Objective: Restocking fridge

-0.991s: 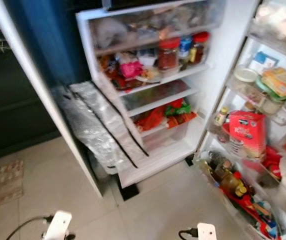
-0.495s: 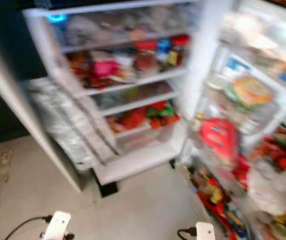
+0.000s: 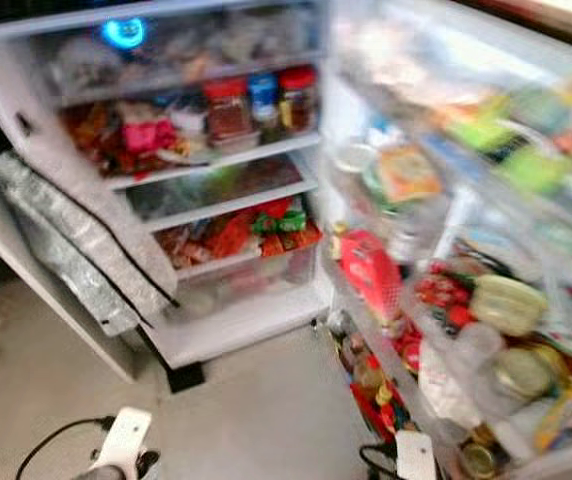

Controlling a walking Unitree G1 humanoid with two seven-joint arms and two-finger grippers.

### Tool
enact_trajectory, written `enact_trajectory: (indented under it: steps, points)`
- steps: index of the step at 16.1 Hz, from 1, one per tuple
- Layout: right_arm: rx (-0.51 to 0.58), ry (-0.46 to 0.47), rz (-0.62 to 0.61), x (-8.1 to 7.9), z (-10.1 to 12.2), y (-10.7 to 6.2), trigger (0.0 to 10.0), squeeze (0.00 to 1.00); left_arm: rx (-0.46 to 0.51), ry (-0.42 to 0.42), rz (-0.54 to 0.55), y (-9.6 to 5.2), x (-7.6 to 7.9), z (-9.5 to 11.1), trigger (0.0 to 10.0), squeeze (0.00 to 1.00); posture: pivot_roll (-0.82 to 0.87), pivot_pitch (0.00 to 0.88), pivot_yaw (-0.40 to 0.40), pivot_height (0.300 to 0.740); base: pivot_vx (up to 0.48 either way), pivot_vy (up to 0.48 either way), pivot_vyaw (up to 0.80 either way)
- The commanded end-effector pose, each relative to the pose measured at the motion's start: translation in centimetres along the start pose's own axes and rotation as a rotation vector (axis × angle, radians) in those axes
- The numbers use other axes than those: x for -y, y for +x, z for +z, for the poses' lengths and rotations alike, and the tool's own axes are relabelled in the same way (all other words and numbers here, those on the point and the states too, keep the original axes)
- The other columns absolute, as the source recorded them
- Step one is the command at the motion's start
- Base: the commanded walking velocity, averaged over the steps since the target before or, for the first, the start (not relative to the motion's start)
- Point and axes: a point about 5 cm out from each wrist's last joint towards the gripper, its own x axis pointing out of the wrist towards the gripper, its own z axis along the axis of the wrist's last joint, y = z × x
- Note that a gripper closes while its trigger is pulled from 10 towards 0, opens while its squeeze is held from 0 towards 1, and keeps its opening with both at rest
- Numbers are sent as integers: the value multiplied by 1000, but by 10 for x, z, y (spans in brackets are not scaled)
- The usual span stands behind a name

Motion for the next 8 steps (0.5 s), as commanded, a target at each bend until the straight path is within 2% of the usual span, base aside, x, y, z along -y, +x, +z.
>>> enact_trajectory:
  steps: [1,4,5,8]
  points:
    - [6,10,6,-3,5,1,10000,0,6,10,3,0,-4,2,10000,0,3,23,37,740,0,0,0]
    - [14,-12,11,-1,13,2,10000,0,99,-50,4,4,-2,26,10000,0,7,30,15,740,0,0,0]
    - [14,-21,10,1,15,2,10000,0,158,-80,-2,5,0,40,10000,0,-14,29,13,740,0,0,0]
    - [28,-37,-3,7,21,2,10000,0,368,-81,-19,4,5,87,10000,0,-35,40,0,740,0,0,0]
